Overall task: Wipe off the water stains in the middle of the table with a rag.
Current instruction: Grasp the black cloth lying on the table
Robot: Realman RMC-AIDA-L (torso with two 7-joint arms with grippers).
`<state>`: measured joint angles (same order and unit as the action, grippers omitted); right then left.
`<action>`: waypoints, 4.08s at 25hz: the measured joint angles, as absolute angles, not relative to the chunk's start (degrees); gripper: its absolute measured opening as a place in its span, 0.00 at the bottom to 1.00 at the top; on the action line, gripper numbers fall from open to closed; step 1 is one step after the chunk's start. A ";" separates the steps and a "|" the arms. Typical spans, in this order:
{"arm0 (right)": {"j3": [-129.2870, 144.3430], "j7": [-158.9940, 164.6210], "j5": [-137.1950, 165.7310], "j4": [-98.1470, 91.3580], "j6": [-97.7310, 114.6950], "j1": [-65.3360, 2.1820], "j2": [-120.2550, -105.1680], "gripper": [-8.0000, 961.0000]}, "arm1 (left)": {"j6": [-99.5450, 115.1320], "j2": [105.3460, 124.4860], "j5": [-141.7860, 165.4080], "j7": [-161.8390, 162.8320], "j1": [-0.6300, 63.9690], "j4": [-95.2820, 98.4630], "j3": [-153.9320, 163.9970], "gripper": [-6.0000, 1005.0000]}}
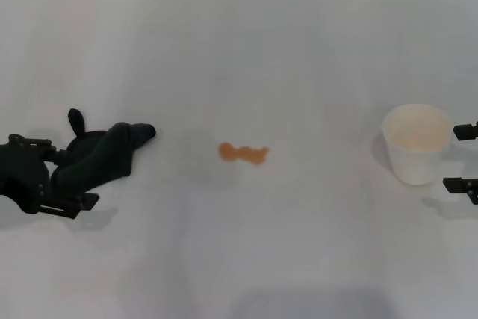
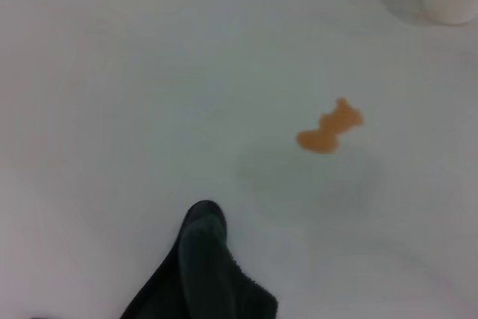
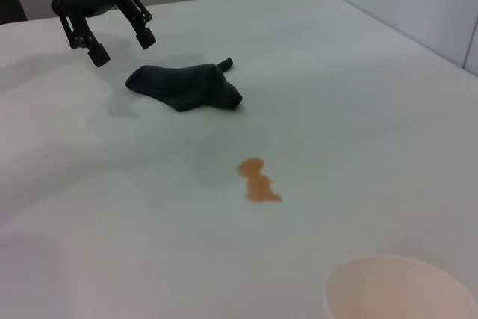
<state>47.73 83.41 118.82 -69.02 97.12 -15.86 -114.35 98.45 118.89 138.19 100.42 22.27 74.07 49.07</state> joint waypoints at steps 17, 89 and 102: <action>47.65 85.94 118.55 -73.71 99.63 -18.44 -113.96 0.91 | 98.50 119.09 138.02 100.69 22.49 73.96 49.66 0.87; 53.35 87.90 118.18 -72.86 98.70 -21.44 -115.22 0.91 | 84.05 119.18 146.02 102.93 31.22 60.49 52.71 0.87; 53.34 87.89 118.21 -72.86 98.70 -21.38 -115.23 0.91 | 83.72 119.11 146.16 103.08 30.96 59.52 53.26 0.52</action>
